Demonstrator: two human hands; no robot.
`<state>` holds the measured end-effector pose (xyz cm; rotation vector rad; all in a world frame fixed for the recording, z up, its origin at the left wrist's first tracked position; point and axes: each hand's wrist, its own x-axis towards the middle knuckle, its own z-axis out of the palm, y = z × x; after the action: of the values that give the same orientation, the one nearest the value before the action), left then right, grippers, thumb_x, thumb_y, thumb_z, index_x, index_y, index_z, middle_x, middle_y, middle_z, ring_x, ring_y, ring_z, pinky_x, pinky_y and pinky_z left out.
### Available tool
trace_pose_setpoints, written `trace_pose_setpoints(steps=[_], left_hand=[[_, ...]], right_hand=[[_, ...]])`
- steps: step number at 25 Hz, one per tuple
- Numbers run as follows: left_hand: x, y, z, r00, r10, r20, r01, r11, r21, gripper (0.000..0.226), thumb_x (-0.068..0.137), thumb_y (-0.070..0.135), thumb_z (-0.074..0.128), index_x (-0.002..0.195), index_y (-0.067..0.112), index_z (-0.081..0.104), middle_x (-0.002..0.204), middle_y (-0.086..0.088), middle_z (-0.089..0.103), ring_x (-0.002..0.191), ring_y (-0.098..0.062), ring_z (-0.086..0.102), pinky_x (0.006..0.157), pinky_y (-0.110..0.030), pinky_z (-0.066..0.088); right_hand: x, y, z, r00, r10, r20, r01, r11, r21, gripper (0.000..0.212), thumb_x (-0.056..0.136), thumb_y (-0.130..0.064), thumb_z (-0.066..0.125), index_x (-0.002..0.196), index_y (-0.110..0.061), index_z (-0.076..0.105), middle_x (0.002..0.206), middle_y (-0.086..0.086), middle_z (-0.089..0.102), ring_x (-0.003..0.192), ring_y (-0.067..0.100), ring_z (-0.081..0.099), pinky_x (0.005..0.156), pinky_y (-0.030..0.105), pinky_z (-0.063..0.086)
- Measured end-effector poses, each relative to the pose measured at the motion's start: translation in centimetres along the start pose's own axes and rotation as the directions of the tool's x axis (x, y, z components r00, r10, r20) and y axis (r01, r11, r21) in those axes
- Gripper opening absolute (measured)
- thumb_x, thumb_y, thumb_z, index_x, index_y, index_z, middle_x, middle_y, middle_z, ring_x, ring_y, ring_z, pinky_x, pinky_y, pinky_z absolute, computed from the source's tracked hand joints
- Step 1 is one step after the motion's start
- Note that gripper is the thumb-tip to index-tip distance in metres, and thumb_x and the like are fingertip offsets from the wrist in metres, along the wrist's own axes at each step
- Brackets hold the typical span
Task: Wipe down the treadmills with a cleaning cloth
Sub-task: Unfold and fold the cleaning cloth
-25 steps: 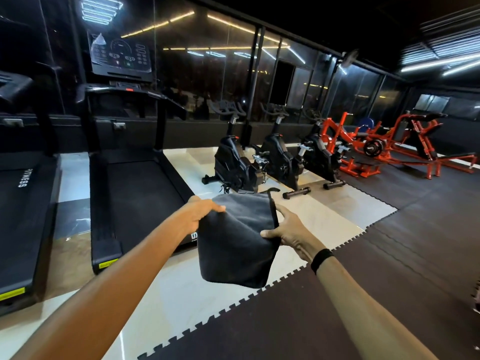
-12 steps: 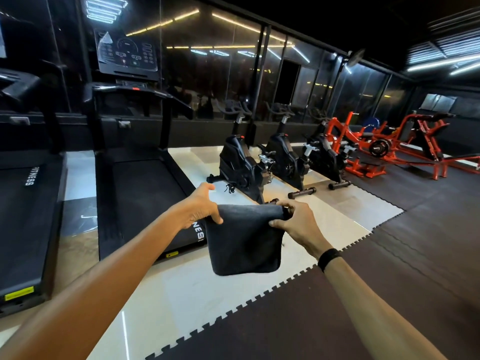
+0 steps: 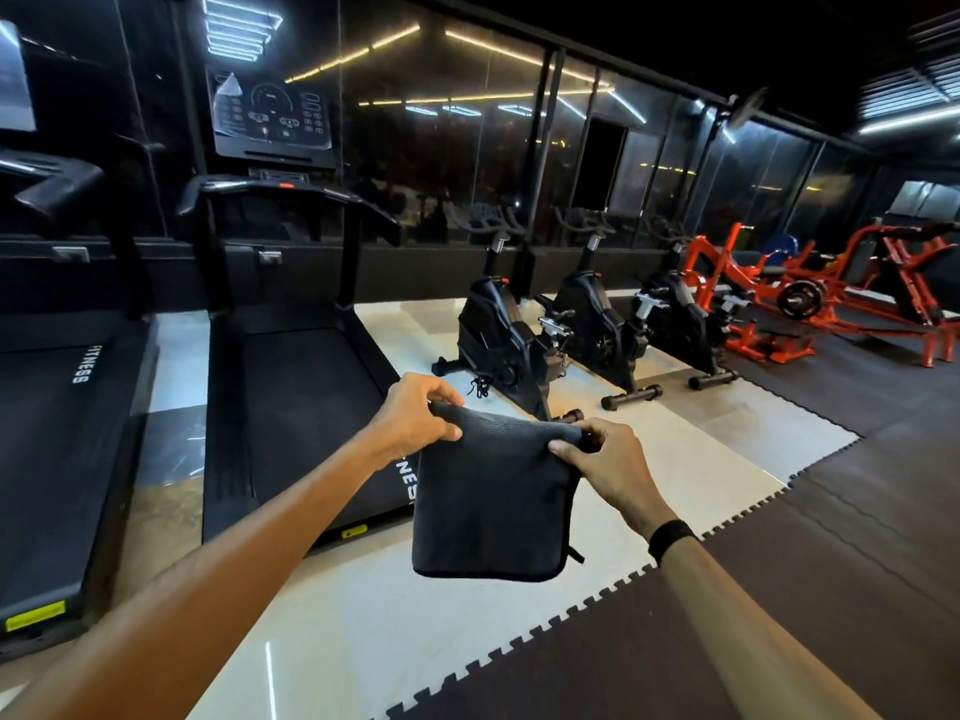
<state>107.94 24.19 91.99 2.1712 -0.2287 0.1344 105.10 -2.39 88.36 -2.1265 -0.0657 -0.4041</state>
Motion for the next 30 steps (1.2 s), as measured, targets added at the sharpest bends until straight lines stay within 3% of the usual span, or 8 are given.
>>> trace_pose_setpoints(steps=[4,8,13,19,25,27,30], left_hand=[[6.3,1.0,2.1,0.992,0.126,0.011,-0.126,0.983,0.134,0.032,0.077,-0.002,0.081,0.102,0.015,0.073,0.098,-0.001,0.067,0.086,-0.007,0.061,0.065,-0.009,0.045],[11.8,1.0,4.4,0.973,0.208,-0.103,-0.193,0.971,0.139,0.021,0.082,-0.004,0.072,0.092,0.014,0.074,0.083,0.006,0.066,0.08,-0.005,0.062,0.065,-0.008,0.046],[16.7,-1.3,5.9,0.984,0.151,-0.095,-0.134,0.977,0.165,0.019,0.079,-0.003,0.077,0.094,0.009,0.076,0.091,0.0,0.071,0.085,-0.01,0.064,0.068,-0.008,0.047],[24.4,-5.1,4.1,0.988,0.081,-0.135,-0.056,0.982,0.181,0.016,0.081,0.001,0.078,0.094,0.009,0.076,0.091,-0.001,0.072,0.086,-0.011,0.067,0.073,-0.019,0.053],[35.4,-9.3,1.9,0.966,0.054,-0.252,-0.026,0.993,0.112,0.015,0.081,0.003,0.08,0.093,0.012,0.076,0.091,0.002,0.071,0.086,-0.008,0.066,0.066,-0.009,0.048],[38.6,-10.5,1.3,0.973,0.039,-0.226,-0.012,0.993,0.121,0.015,0.082,0.007,0.08,0.093,0.015,0.075,0.091,0.004,0.07,0.087,-0.009,0.067,0.07,-0.014,0.052],[42.7,-12.1,0.8,0.979,0.009,-0.205,0.033,0.979,0.2,0.015,0.082,0.02,0.081,0.094,0.025,0.073,0.093,0.01,0.068,0.088,-0.009,0.065,0.079,-0.032,0.056]], right_hand=[[6.5,1.6,-1.1,0.998,-0.062,-0.018,0.061,0.997,-0.046,0.009,0.086,-0.021,0.079,0.084,-0.018,0.07,0.079,-0.006,0.068,0.073,0.006,0.06,0.06,0.01,0.042],[12.3,3.6,-2.2,0.995,-0.095,0.019,0.096,0.993,-0.074,0.013,0.088,-0.026,0.077,0.082,-0.018,0.069,0.076,-0.003,0.065,0.069,0.009,0.059,0.057,0.015,0.041],[18.2,6.9,-0.5,0.99,-0.125,0.07,0.131,0.988,-0.087,0.015,0.087,-0.027,0.078,0.084,-0.014,0.071,0.079,0.0,0.07,0.076,0.017,0.062,0.067,0.03,0.047],[27.0,8.6,4.8,0.981,-0.154,0.115,0.162,0.985,-0.066,0.011,0.086,-0.026,0.078,0.082,-0.017,0.072,0.075,-0.007,0.069,0.072,0.008,0.06,0.062,0.015,0.041],[39.3,8.6,9.7,0.966,-0.192,0.175,0.21,0.973,-0.09,0.01,0.088,-0.031,0.075,0.089,-0.022,0.072,0.083,-0.009,0.071,0.082,0.009,0.066,0.07,0.025,0.05],[43.2,9.0,11.1,0.964,-0.195,0.182,0.217,0.97,-0.11,0.008,0.088,-0.032,0.075,0.088,-0.025,0.071,0.081,-0.011,0.07,0.082,0.008,0.065,0.068,0.022,0.048],[46.7,10.6,13.0,0.968,-0.191,0.162,0.216,0.965,-0.147,0.01,0.088,-0.038,0.074,0.087,-0.029,0.07,0.079,-0.013,0.069,0.079,0.006,0.064,0.065,0.024,0.048]])
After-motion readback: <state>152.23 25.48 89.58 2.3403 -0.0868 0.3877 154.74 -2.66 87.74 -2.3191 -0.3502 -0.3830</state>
